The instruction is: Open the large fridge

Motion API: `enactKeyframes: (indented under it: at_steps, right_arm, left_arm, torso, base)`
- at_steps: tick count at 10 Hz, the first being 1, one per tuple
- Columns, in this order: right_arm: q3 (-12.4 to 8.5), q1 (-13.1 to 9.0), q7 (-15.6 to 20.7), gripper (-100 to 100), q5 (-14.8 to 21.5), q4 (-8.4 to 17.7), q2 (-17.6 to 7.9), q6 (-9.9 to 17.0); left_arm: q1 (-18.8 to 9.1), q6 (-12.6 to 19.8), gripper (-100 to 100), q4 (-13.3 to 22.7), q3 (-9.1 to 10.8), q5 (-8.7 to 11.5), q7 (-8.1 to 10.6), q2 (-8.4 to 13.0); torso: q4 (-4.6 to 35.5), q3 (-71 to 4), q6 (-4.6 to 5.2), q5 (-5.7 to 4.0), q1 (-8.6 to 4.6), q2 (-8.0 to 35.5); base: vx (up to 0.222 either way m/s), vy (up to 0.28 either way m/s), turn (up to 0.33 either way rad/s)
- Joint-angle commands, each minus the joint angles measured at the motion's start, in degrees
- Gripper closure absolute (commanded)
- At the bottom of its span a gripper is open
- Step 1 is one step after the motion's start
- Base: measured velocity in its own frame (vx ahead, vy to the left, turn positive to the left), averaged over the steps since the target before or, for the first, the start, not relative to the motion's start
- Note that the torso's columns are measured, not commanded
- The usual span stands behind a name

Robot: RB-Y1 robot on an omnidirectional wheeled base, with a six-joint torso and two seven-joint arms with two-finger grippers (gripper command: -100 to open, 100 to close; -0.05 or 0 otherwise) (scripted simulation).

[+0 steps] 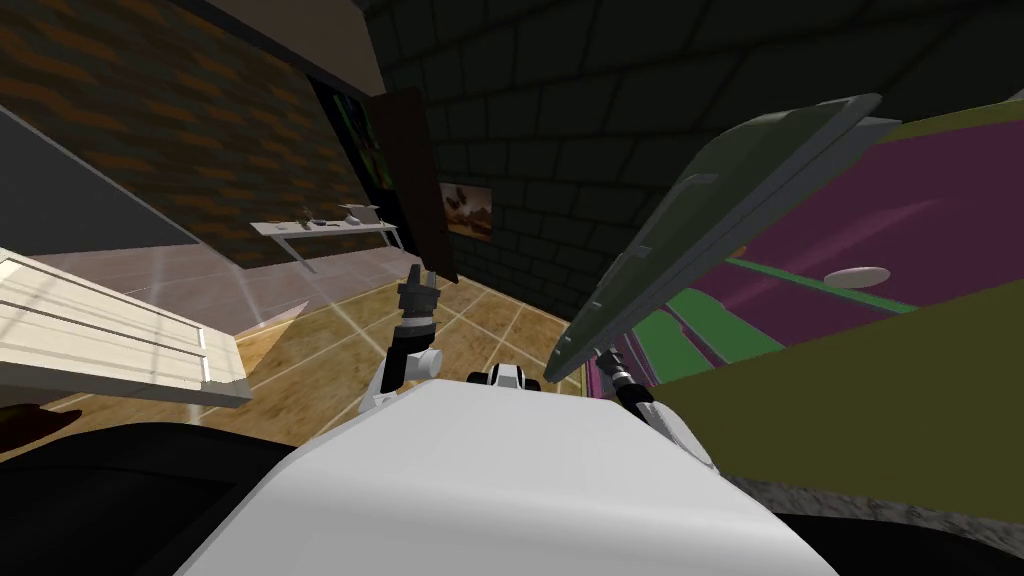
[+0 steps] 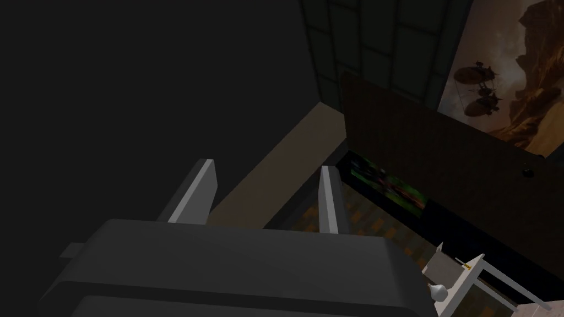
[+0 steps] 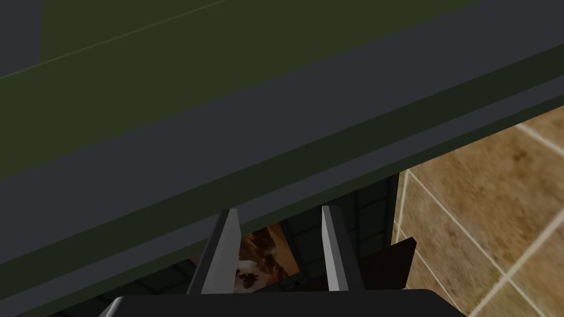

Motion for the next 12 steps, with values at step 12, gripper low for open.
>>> enactKeyframes:
  at_steps: [12]
  right_arm:
    - [-2.6, 12.2, 8.6, 100, -22.9, 19.1, 3.5, -17.2]
  left_arm:
    - [0.0, 0.0, 0, 0.0, -0.03, 0.0, 0.0, 0.0]
  torso:
    - [0.5, 0.4, 0.12, 1.12, 2.53, 0.7]
  base:
    - [0.119, 0.05, 0.126]
